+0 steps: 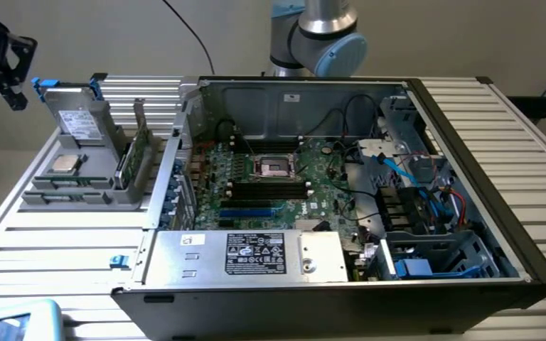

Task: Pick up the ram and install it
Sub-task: 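Pick up the ram and move it above insertion slot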

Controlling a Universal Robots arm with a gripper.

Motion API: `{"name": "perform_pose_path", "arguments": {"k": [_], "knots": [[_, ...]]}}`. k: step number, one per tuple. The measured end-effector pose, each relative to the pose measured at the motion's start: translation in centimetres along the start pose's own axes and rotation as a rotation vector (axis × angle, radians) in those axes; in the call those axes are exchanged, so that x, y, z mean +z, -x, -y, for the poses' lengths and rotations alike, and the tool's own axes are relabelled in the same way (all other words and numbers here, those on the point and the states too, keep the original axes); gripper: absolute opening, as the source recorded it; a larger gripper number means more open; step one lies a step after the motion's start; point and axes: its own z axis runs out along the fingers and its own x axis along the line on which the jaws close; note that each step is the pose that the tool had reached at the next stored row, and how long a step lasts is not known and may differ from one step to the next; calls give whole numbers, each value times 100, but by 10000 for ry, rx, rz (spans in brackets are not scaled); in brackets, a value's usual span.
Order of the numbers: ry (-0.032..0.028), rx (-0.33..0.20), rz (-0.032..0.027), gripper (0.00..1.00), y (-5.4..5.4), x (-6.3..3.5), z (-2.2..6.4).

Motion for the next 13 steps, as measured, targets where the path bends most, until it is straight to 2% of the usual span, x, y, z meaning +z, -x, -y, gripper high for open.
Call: {"name": "perform_pose_path", "arguments": {"k": [13], "knots": [[35, -2358, -108, 11, 0, 0, 0]]}}
